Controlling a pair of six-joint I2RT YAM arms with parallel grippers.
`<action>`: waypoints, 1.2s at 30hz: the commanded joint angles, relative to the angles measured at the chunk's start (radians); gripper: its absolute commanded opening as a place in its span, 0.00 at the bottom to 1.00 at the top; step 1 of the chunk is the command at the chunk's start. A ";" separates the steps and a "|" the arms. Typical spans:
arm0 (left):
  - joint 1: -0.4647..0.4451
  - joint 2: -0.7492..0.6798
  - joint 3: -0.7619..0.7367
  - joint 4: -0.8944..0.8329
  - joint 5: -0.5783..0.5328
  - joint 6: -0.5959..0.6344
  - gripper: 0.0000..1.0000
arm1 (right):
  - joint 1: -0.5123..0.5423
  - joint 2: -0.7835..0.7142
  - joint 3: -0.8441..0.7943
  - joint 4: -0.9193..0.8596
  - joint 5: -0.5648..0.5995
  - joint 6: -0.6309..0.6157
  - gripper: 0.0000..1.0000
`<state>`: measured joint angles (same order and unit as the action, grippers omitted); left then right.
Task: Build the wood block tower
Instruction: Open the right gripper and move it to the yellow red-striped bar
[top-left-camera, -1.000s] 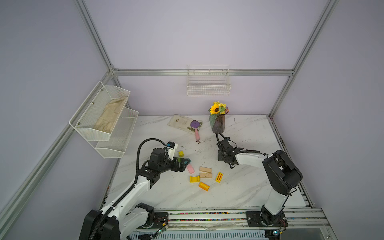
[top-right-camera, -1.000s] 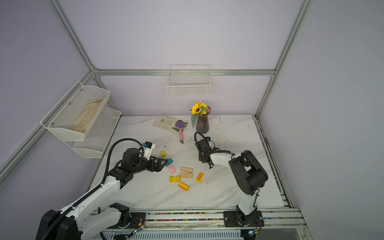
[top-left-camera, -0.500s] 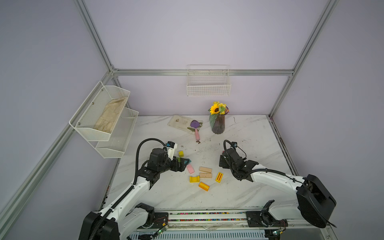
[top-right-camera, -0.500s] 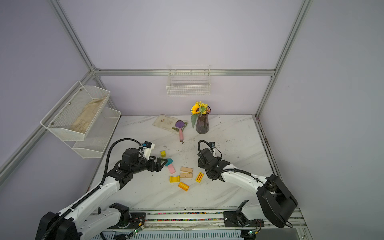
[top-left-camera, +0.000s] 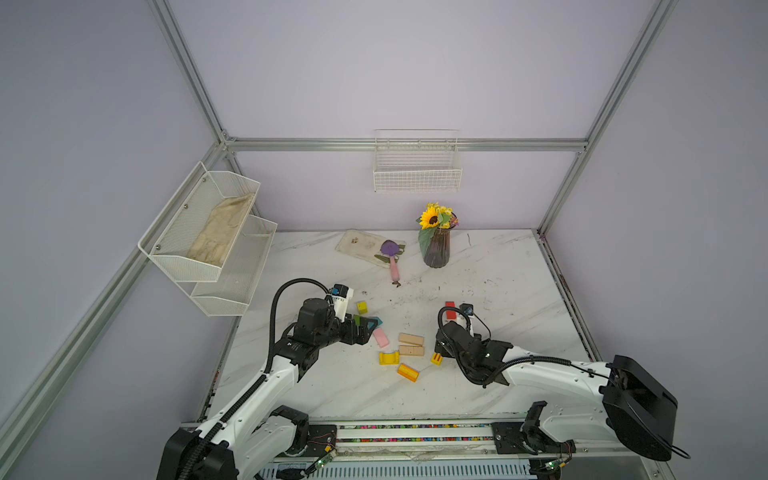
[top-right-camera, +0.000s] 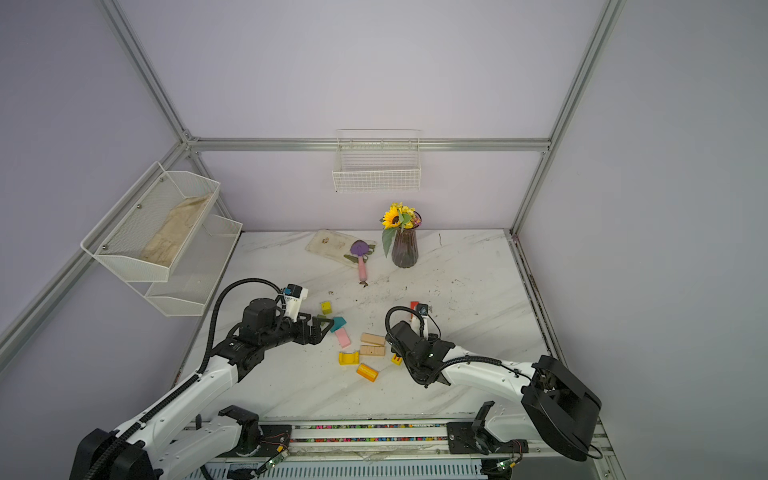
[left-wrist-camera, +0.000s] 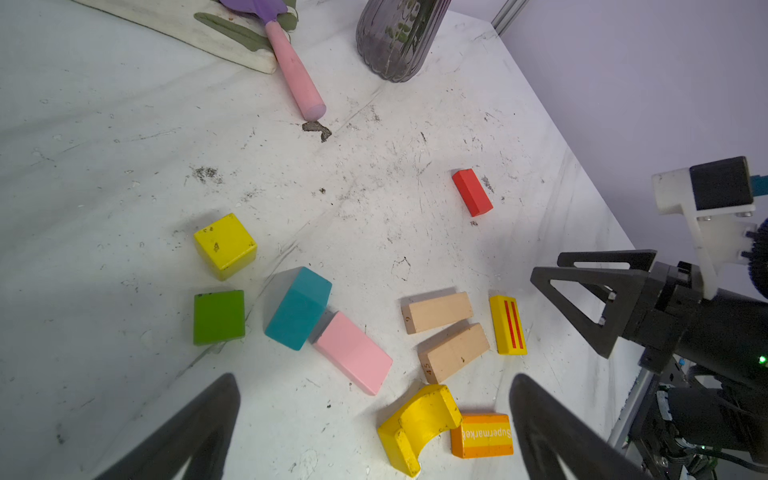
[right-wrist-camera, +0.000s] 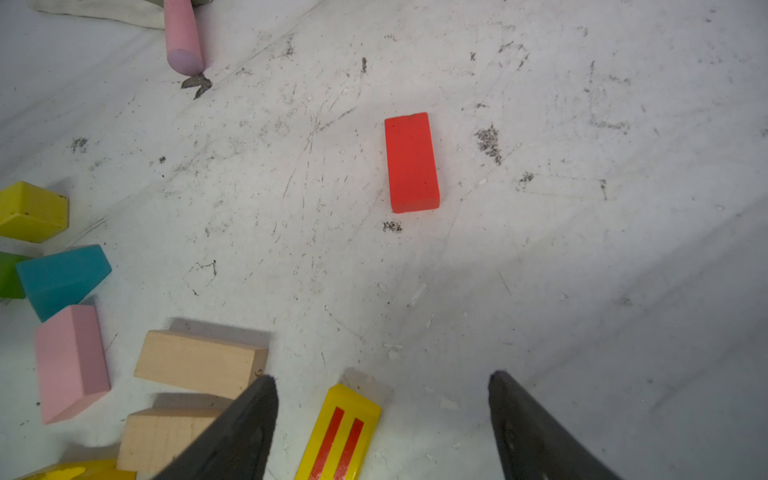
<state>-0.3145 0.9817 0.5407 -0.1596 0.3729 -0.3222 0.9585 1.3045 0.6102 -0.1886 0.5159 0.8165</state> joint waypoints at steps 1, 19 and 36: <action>-0.001 -0.018 -0.038 0.020 0.018 -0.007 1.00 | 0.047 0.032 0.014 -0.068 0.072 0.082 0.82; -0.001 0.004 -0.030 0.007 -0.015 -0.011 1.00 | 0.189 0.255 0.096 -0.112 0.172 0.176 0.64; 0.000 0.012 -0.027 0.006 -0.018 -0.013 1.00 | 0.189 0.367 0.132 -0.087 0.162 0.175 0.46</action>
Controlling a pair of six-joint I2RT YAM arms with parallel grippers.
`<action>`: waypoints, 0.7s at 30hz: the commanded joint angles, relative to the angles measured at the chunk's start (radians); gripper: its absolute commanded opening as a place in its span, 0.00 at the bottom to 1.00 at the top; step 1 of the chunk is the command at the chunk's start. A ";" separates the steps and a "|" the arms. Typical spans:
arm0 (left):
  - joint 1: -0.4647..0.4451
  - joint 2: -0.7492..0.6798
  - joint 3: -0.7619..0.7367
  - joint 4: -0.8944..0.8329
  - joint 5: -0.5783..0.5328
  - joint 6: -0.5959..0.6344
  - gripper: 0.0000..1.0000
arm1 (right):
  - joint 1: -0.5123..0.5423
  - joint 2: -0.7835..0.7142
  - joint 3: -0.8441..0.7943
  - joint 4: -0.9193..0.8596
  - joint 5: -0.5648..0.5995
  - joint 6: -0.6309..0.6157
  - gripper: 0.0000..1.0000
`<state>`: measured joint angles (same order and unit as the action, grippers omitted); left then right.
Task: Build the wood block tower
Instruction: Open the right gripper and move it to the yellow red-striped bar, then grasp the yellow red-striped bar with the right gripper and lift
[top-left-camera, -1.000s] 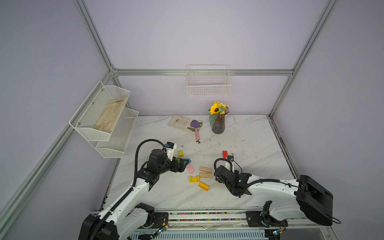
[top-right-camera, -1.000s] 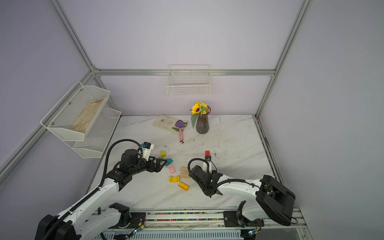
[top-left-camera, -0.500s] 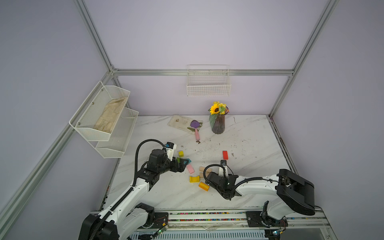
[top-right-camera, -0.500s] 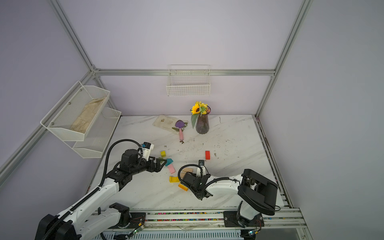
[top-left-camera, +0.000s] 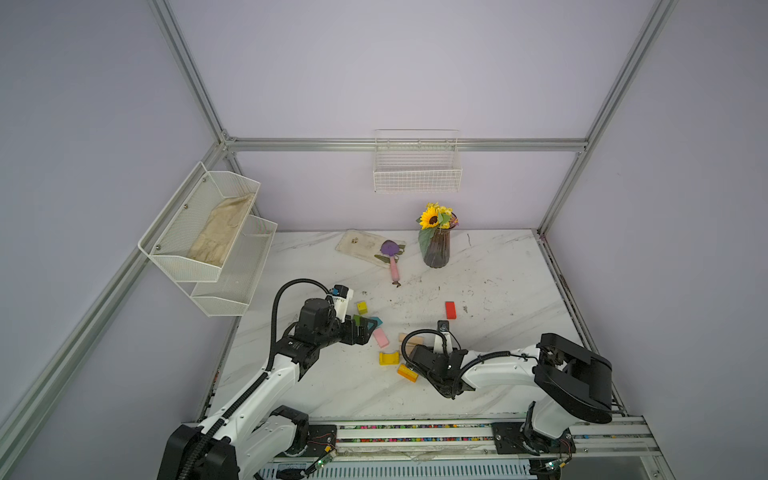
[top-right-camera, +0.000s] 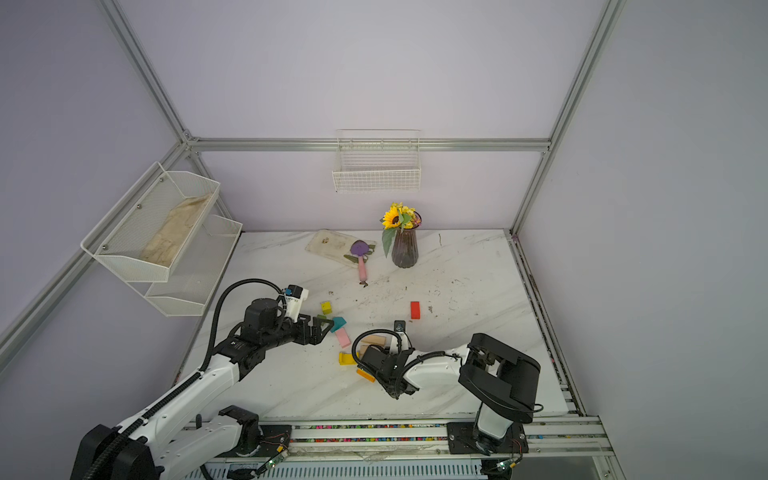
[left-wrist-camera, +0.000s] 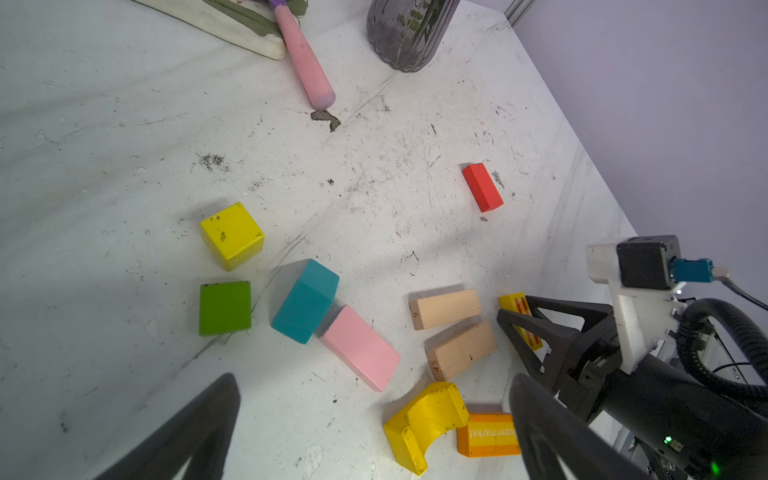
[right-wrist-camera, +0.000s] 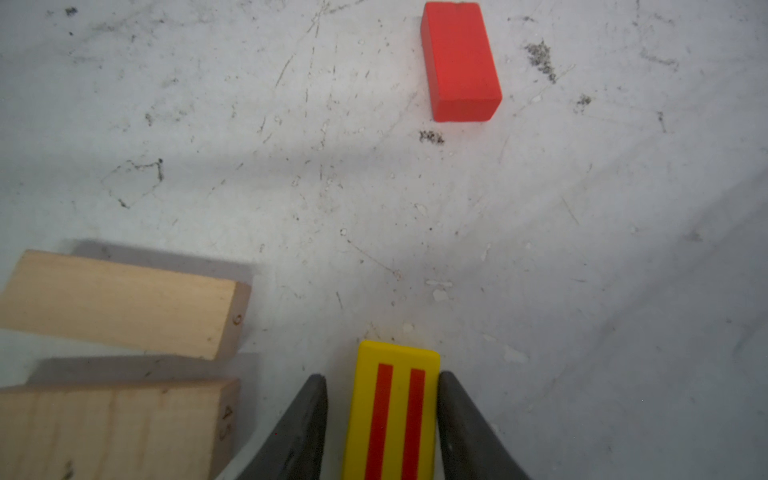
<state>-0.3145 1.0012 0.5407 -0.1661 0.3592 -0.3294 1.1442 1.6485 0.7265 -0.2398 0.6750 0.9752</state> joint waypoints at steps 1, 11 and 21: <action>-0.001 -0.004 -0.027 0.013 -0.002 -0.004 1.00 | 0.002 0.028 0.016 -0.034 0.004 0.017 0.46; 0.000 0.002 -0.024 0.014 -0.001 -0.005 1.00 | 0.003 0.014 -0.003 -0.023 0.018 0.022 0.37; -0.001 0.015 -0.026 0.030 0.041 0.002 1.00 | 0.003 -0.134 -0.066 -0.012 0.071 -0.064 0.32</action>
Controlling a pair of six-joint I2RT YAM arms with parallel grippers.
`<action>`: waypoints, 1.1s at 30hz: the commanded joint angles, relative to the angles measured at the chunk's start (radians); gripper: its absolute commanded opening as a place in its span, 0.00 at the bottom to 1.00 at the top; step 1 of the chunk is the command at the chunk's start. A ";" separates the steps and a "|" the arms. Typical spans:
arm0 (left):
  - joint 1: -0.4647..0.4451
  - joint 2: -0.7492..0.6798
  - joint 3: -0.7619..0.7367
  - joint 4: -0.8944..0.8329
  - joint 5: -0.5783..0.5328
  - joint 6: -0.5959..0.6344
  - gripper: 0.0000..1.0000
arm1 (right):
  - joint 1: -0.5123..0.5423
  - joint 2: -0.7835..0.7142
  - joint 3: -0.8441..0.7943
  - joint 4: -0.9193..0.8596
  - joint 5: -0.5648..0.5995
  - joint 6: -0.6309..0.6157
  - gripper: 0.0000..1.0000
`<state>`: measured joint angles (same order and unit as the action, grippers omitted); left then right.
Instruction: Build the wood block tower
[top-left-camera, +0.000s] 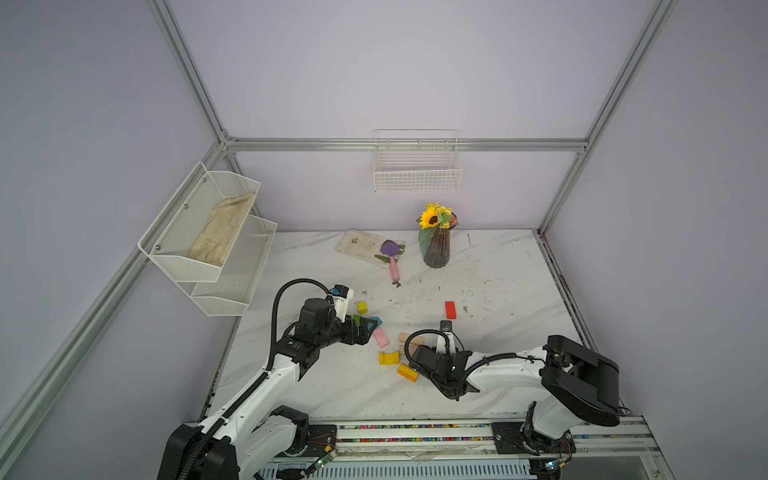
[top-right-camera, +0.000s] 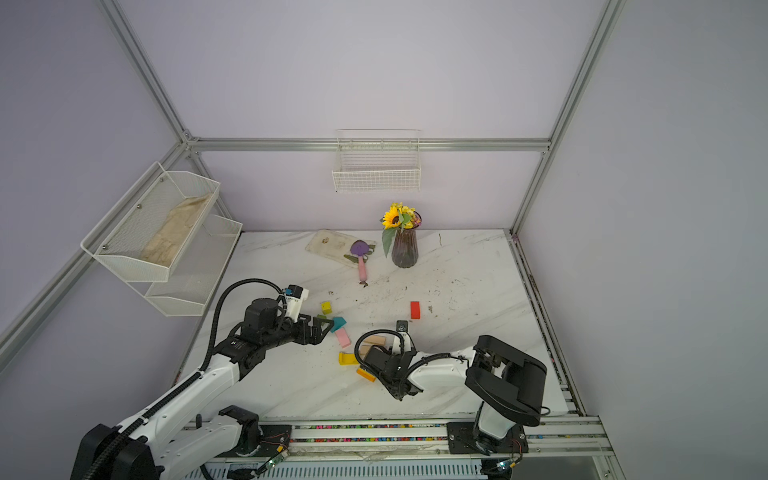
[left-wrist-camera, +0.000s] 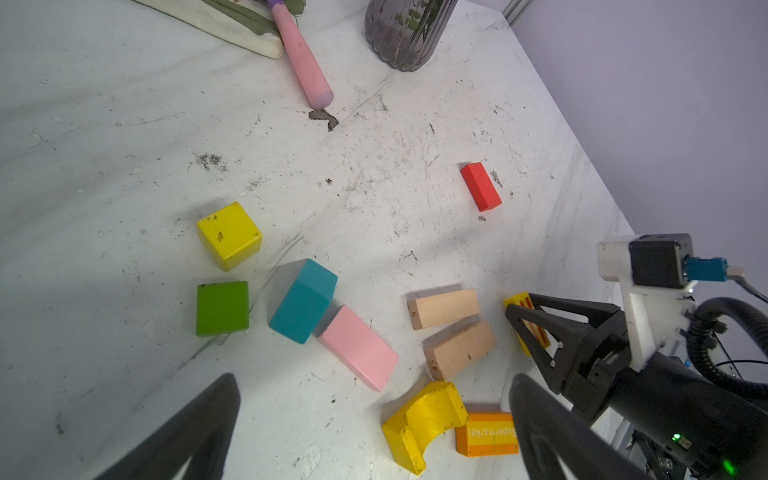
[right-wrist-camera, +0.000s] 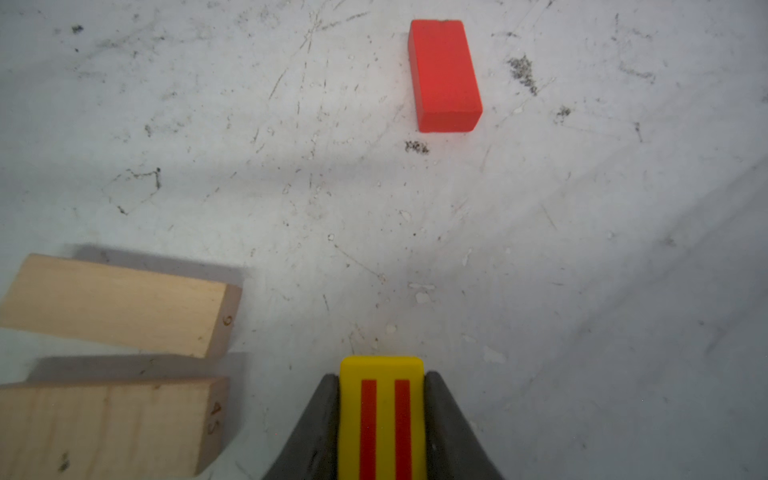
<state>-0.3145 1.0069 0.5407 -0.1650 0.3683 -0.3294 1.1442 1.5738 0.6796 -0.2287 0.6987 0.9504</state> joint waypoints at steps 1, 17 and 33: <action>0.000 0.014 -0.026 0.032 0.042 0.003 1.00 | 0.002 -0.081 -0.028 -0.021 0.059 -0.060 0.32; 0.000 -0.001 -0.034 0.045 0.058 0.004 1.00 | -0.227 -0.332 -0.103 -0.007 0.051 -0.284 0.20; -0.001 0.022 -0.025 0.045 0.068 0.006 1.00 | -0.519 -0.193 -0.012 0.080 -0.164 -0.429 0.13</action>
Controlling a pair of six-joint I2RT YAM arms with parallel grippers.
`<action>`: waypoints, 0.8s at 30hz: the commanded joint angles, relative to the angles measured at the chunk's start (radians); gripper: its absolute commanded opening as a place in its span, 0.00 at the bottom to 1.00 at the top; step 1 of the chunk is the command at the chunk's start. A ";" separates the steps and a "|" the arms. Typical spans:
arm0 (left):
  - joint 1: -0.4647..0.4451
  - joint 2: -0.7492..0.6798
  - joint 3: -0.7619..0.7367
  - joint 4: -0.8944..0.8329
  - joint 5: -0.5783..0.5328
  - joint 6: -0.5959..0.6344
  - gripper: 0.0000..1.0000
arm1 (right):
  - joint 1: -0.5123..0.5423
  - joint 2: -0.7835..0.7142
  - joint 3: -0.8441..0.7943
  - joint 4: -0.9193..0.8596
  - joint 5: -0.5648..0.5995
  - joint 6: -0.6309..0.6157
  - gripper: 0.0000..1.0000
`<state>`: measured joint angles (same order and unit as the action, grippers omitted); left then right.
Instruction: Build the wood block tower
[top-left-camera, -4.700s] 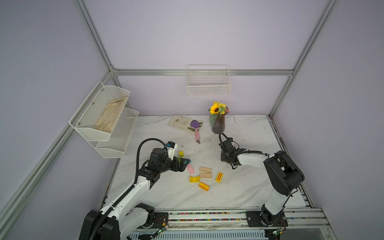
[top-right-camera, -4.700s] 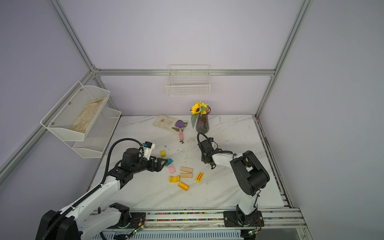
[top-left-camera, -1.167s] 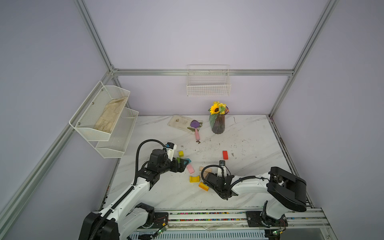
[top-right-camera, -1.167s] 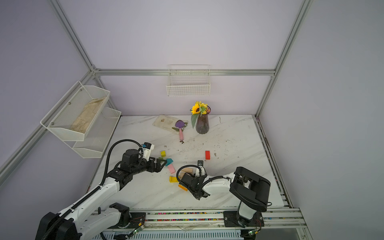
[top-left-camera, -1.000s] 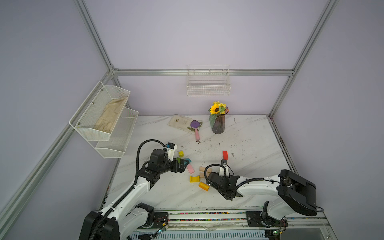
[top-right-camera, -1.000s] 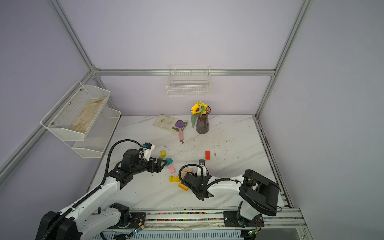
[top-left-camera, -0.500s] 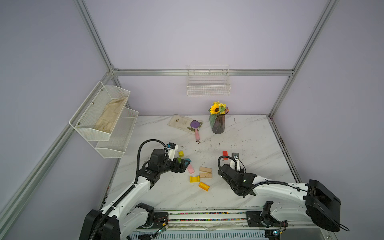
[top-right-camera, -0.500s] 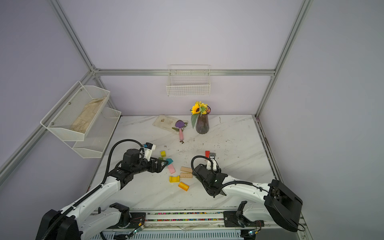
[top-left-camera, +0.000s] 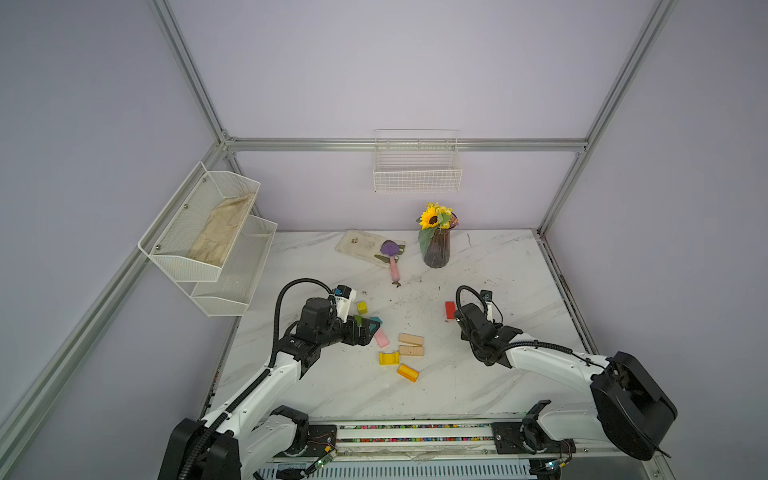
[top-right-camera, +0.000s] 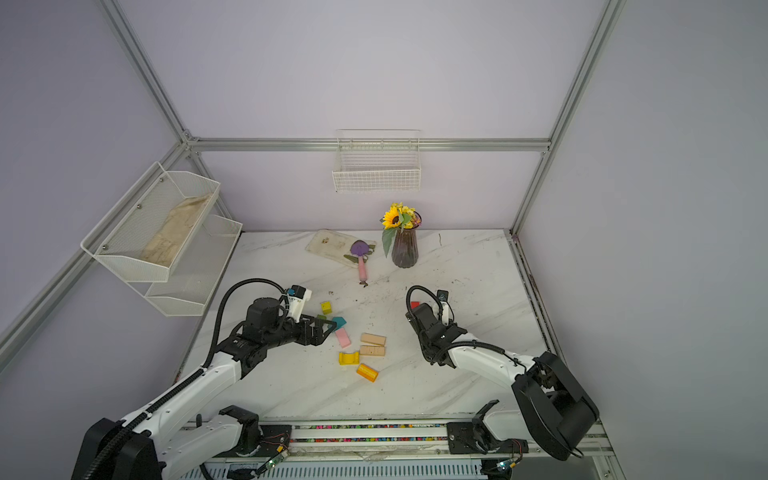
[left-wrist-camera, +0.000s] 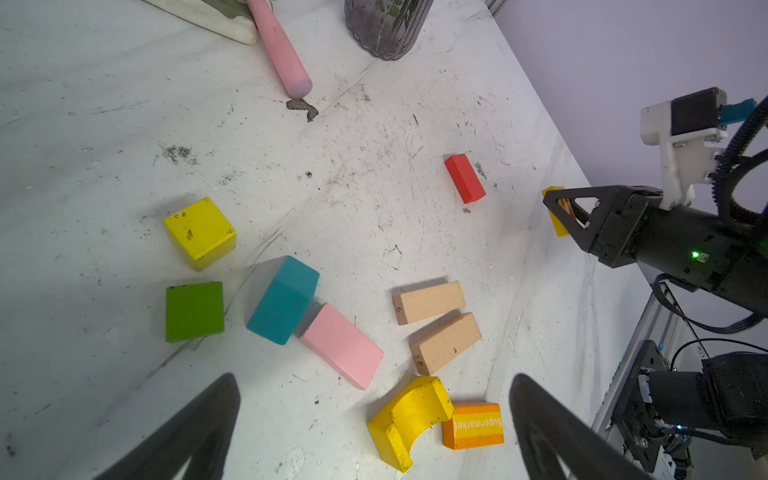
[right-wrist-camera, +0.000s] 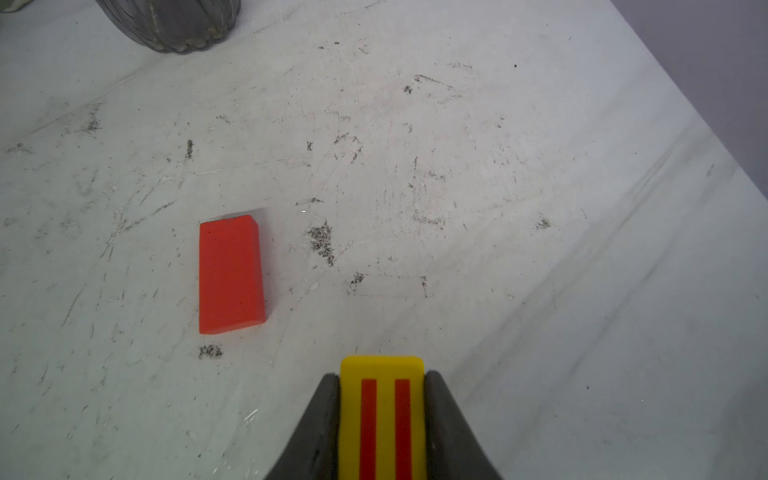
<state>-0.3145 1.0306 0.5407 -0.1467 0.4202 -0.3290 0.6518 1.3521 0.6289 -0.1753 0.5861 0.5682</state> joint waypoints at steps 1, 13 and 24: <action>-0.001 -0.004 -0.027 0.027 0.013 0.007 1.00 | -0.038 0.054 0.052 0.024 -0.071 -0.060 0.12; -0.001 -0.003 -0.027 0.027 0.004 0.003 1.00 | -0.157 0.162 0.152 0.026 -0.166 -0.162 0.09; -0.001 -0.068 -0.057 0.059 0.066 0.010 1.00 | -0.244 0.311 0.225 0.036 -0.336 -0.174 0.07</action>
<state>-0.3145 1.0016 0.5308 -0.1314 0.4442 -0.3290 0.4175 1.6516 0.8261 -0.1421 0.3054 0.4091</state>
